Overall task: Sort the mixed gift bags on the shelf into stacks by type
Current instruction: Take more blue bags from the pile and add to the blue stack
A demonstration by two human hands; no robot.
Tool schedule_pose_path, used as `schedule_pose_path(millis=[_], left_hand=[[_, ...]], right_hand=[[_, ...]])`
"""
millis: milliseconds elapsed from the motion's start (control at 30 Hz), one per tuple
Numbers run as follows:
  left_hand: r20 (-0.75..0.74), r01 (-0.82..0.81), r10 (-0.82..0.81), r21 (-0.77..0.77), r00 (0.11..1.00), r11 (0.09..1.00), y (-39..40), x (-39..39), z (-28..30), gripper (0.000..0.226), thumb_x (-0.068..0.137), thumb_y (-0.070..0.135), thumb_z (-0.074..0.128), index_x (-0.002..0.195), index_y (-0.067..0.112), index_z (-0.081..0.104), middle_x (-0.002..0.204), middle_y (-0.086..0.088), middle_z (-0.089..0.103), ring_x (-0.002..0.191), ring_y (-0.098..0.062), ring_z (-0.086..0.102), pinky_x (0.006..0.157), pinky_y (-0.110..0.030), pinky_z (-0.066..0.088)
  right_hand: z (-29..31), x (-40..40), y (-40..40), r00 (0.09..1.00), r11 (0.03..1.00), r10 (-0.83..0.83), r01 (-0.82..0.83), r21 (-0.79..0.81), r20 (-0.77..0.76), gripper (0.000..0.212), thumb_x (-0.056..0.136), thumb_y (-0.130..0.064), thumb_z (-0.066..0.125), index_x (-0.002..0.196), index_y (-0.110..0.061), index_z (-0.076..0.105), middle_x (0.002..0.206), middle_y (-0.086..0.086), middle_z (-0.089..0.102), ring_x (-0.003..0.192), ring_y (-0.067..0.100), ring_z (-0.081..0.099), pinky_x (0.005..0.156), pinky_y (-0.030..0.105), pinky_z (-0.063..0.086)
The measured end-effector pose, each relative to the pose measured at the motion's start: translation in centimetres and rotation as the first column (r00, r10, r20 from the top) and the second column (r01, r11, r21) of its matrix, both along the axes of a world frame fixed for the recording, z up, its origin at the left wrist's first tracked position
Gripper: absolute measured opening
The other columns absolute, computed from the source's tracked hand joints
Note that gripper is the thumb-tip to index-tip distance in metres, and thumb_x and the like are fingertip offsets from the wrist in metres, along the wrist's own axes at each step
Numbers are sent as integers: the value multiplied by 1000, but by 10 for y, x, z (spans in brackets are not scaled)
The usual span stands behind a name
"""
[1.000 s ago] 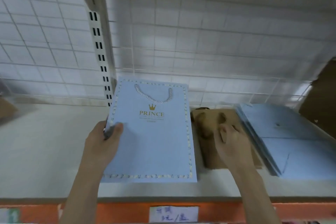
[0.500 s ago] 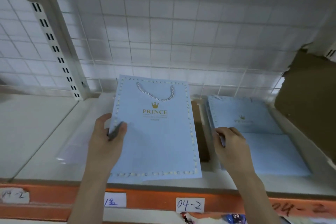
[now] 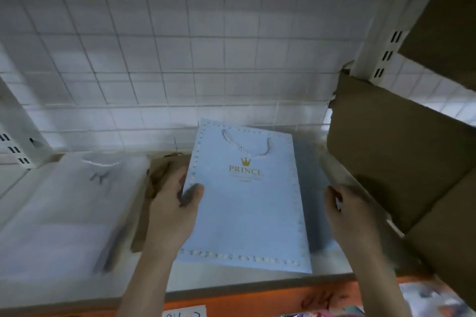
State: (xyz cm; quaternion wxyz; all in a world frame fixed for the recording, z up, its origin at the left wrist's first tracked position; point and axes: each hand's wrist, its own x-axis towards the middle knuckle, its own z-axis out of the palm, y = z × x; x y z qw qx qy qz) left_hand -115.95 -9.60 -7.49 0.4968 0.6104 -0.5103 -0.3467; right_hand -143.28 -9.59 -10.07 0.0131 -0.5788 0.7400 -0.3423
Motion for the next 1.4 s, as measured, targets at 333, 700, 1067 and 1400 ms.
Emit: schedule_pose_path(millis=[333,700,1067,1400], left_hand=[[503,-189,139,49,853,981,-10,-115,-41,40,93,14,50,131,4,50,102,-22,57,94,-37,55,82,-41,43],[650,-203,124,47,750,978,-14,-106,-41,33,95,22,46,118,2,58,109,-17,59,112,-30,46,94,-32,29],[709,-303,307,-137,635,943,37,51,-9,20,91,29,50,92,15,64,88,-6,66,95,-30,58,81,-38,39],[683,-370,428,-241,592,897,128,317,-17,21,83,20,54,89,5,68,74,-11,69,67,-36,61,63,-41,51]], right_hand=[[-9,-59,-8,996,980,56,-67,187,66,21,92,-23,49,93,-6,61,94,11,60,91,25,55,77,34,44],[-6,-33,-21,996,970,71,-57,237,-53,25,95,-21,39,97,-4,58,103,14,57,102,29,50,84,36,37],[7,125,-2,959,963,268,-269,4,-89,21,79,-6,66,98,3,66,91,23,65,85,42,61,73,43,51],[6,389,65,875,877,481,-480,-27,57,28,90,-16,54,114,-3,62,110,16,63,105,33,57,88,38,46]])
